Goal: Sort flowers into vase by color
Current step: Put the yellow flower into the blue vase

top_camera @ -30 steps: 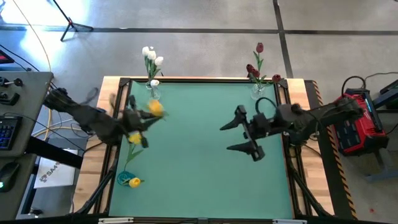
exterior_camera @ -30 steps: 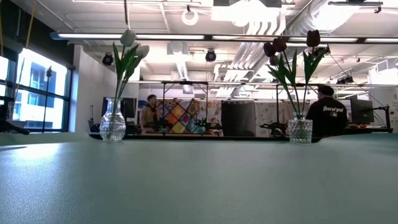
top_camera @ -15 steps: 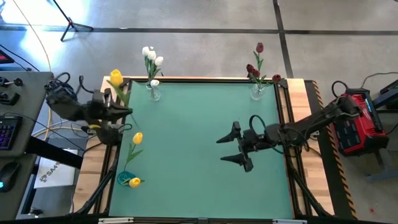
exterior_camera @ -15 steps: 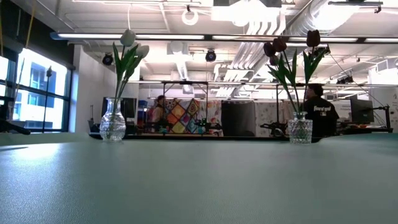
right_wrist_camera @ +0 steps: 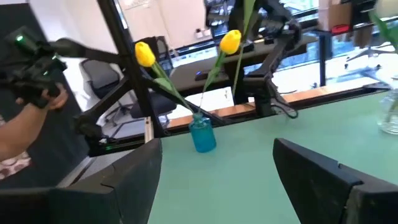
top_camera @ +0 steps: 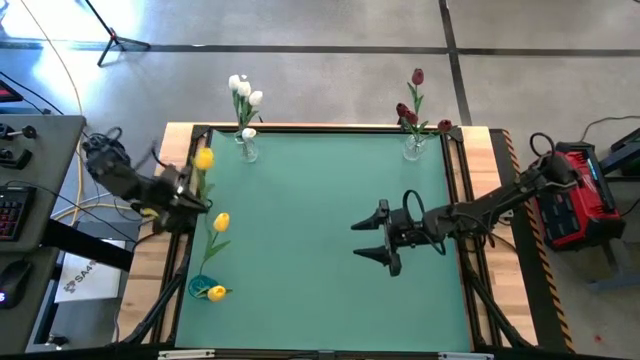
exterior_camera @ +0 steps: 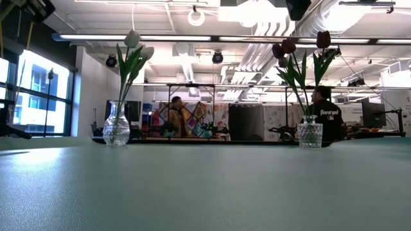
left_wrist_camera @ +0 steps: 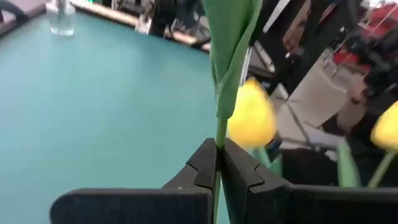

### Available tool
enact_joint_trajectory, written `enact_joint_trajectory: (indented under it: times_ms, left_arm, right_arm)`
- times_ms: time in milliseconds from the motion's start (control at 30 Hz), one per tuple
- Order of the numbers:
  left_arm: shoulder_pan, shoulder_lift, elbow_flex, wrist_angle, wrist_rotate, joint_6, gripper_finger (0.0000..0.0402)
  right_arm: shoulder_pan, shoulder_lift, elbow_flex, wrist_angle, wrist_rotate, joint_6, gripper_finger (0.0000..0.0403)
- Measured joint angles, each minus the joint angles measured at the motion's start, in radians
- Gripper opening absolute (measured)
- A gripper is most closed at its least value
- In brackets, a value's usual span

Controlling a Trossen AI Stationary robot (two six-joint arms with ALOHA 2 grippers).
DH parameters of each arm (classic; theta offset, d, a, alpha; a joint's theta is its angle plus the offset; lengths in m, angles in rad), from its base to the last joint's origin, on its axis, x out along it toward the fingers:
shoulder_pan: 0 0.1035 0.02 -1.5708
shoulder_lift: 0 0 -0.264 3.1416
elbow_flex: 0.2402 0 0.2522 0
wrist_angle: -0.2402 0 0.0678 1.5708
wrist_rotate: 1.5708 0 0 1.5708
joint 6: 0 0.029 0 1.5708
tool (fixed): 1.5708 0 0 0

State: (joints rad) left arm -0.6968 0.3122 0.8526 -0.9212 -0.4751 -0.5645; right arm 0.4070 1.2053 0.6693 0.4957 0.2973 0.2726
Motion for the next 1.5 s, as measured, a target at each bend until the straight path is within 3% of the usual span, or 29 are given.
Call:
enact_joint_trajectory:
  times_ms: [167,467,567,833,900,1133,1300,1500]
  left_arm:
    - [0.0,-0.051,-0.123,0.103,0.019,0.023,0.0]
    - [0.0,-0.195,-0.216,0.223,0.046,0.085,0.0]
    - [0.0,-0.218,-0.255,0.314,0.176,0.136,0.0]
    - [0.0,-0.276,-0.269,0.264,0.581,0.318,0.0]
    - [0.0,-0.31,-0.267,0.279,0.641,0.357,0.0]
    - [0.003,-0.307,-0.301,0.369,0.679,0.4,0.0]
    - [0.003,-0.303,-0.4,0.514,0.727,0.331,0.0]
    - [0.003,-0.299,-0.484,0.538,0.734,0.279,0.0]
  right_arm:
    - [0.034,0.0,0.0,-0.001,0.072,0.02,0.0296]
    - [0.084,0.0,0.0,-0.05,0.161,0.069,0.0296]
    - [0.099,0.0,0.0,-0.081,0.209,0.092,0.0296]
    - [0.106,0.0,0.0,-0.092,0.276,0.136,0.0296]
    - [0.104,0.0,0.0,-0.082,0.295,0.14,0.0296]
    - [0.104,0.0,0.002,-0.06,0.305,0.157,0.0296]
    - [0.104,0.0,0.002,-0.058,0.305,0.161,0.0296]
    - [0.104,0.0,0.002,-0.058,0.305,0.165,0.0296]
